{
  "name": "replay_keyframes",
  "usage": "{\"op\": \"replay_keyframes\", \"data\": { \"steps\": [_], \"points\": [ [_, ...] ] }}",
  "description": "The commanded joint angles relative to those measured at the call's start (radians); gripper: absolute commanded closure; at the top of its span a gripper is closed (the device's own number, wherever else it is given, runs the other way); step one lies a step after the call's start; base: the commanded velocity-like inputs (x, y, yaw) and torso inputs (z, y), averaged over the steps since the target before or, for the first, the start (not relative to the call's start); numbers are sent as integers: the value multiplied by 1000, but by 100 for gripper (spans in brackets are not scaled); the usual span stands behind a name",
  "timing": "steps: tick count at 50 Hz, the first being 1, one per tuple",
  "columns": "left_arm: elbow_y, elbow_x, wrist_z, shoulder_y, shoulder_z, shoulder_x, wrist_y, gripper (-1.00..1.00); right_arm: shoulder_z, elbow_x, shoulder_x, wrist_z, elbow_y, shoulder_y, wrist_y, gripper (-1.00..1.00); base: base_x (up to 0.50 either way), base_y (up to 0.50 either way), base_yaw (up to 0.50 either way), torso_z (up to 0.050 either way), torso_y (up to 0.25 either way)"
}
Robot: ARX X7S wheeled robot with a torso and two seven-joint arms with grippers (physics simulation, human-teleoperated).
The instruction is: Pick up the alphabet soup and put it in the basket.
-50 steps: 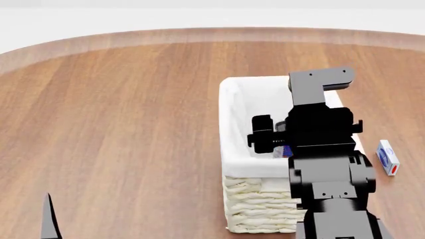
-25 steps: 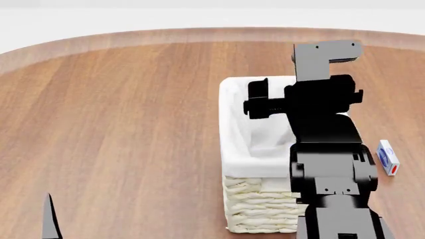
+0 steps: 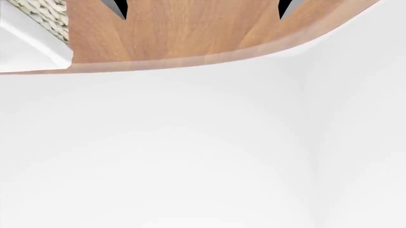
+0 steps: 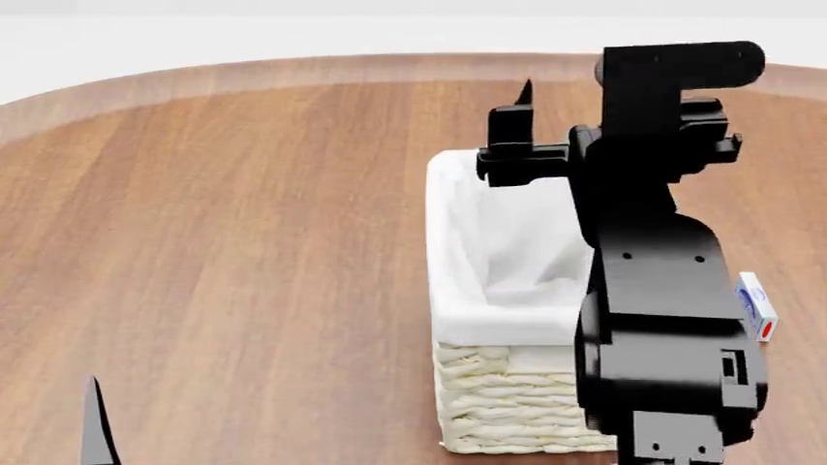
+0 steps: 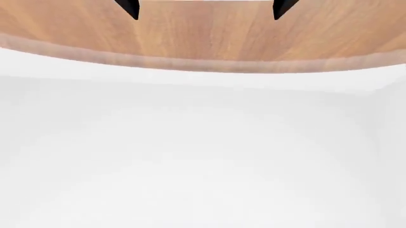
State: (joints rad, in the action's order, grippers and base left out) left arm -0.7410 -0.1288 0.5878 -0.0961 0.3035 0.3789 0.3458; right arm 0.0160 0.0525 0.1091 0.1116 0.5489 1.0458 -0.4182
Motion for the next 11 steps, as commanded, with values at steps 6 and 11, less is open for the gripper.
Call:
{"op": "replay_keyframes", "data": {
  "steps": [6,11],
  "points": [
    [5,-1,2,4,8,1,0,-100,-24,41,27,-27,-945,-425,-333,-100,0,0,0,0,0],
    [8,-2,2,8,13,1,3,-100,-56,70,26,-34,-1141,-545,-372,-100,0,0,0,0,0]
  ]
}}
